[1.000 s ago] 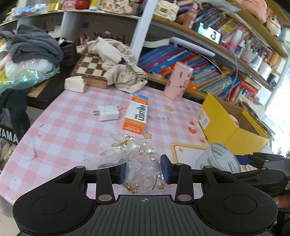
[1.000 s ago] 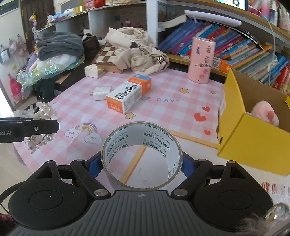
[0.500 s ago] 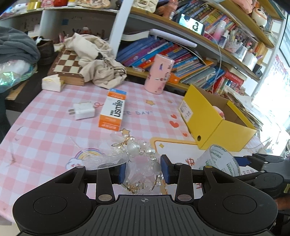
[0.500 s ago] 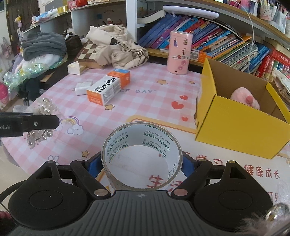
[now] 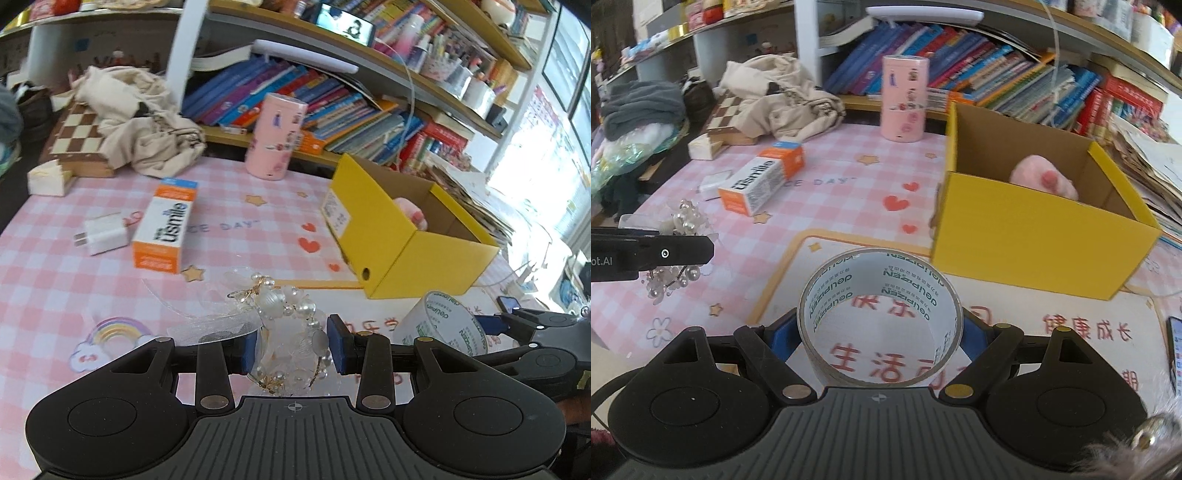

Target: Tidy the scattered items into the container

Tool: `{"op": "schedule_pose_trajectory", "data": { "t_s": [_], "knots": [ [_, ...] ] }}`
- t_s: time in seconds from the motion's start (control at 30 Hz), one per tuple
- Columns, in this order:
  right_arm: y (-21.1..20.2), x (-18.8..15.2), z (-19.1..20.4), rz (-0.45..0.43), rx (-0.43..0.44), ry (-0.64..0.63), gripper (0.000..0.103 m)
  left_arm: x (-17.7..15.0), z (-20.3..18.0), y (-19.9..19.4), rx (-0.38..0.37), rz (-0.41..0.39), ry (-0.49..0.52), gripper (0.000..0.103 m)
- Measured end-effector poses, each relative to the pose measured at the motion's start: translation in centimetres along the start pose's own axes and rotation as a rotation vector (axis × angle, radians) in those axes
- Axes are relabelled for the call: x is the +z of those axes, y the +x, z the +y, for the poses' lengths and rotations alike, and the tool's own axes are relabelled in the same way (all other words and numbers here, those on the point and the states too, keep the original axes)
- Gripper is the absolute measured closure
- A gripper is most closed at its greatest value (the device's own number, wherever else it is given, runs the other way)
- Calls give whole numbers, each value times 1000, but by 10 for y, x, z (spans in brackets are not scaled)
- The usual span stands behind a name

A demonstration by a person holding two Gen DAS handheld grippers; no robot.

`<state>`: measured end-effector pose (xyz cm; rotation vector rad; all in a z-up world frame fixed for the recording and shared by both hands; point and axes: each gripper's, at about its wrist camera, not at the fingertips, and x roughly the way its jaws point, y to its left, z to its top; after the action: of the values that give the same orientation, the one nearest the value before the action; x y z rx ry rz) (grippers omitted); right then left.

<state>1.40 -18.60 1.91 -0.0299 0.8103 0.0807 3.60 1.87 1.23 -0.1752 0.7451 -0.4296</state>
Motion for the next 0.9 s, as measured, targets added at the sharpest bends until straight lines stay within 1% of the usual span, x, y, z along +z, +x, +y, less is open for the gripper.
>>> {"op": "schedule_pose_trajectory", "data": {
  "t_s": [0.33,0.63,0.9],
  "knots": [
    [-7,-5,-41,0,-67,78,19,14,-25,26,-39,12,32,66],
    [-9,-8,-71,14,-96,106,19,18,-55,51,-84,46,76,66],
    [-4,-12,-98,62,-107,122,19,18,-77,70,-94,88,92,66]
  ]
}}
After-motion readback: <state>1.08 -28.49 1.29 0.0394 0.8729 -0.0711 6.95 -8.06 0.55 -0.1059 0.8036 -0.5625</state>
